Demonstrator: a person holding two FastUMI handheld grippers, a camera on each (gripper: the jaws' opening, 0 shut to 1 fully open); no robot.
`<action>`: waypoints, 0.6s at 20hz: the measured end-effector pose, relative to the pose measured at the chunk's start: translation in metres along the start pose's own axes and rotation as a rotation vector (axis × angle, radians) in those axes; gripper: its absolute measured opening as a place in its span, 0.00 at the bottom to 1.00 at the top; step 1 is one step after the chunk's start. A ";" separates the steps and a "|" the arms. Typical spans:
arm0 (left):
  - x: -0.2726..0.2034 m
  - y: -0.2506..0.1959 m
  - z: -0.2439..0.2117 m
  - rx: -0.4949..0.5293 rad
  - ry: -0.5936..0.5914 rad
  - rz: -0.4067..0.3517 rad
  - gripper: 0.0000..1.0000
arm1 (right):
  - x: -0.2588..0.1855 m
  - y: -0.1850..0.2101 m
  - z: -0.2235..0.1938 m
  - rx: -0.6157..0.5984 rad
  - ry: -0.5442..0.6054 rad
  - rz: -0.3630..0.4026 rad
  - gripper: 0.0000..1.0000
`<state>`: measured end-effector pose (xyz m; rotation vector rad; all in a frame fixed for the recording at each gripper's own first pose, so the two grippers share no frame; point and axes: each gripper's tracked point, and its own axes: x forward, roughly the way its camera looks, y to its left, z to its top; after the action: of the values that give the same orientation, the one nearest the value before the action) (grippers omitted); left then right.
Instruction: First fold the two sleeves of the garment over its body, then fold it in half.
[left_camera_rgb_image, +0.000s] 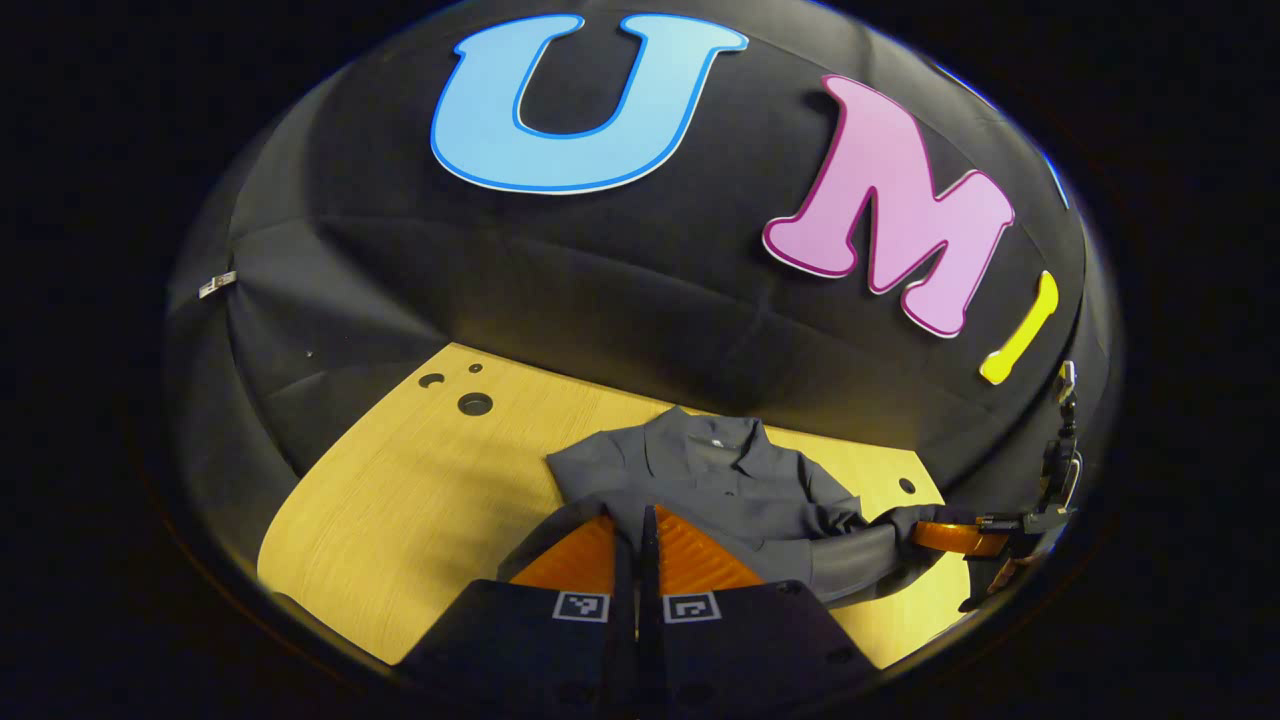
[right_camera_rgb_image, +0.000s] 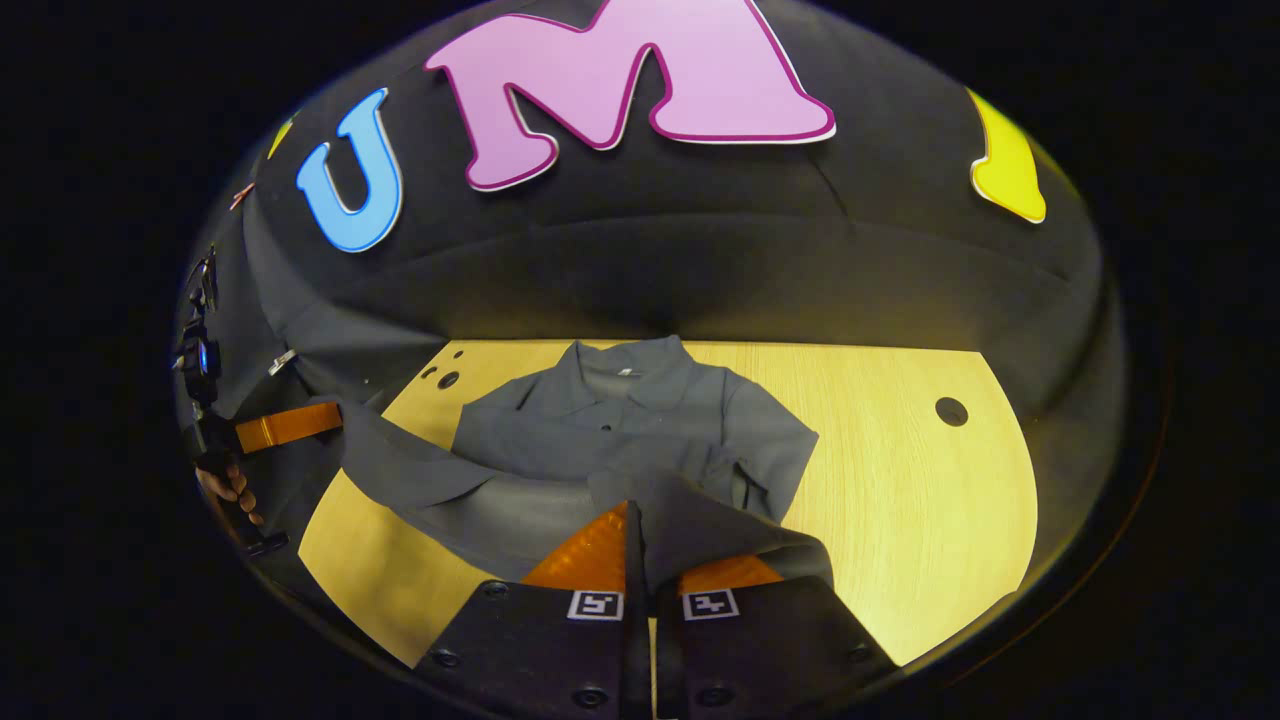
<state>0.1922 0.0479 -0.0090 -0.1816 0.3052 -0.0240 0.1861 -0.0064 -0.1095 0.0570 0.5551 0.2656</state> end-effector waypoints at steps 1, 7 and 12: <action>0.010 0.001 0.004 -0.001 -0.003 -0.003 0.05 | 0.008 -0.002 0.006 0.008 -0.010 -0.007 0.07; 0.074 0.004 0.031 0.014 -0.040 -0.027 0.05 | 0.048 -0.017 0.037 0.045 -0.060 -0.043 0.07; 0.125 0.007 0.035 0.002 -0.042 -0.028 0.06 | 0.089 -0.027 0.056 0.048 -0.070 -0.063 0.07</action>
<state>0.3217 0.0547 -0.0141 -0.1838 0.2606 -0.0479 0.2947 -0.0076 -0.1116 0.0946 0.4924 0.1880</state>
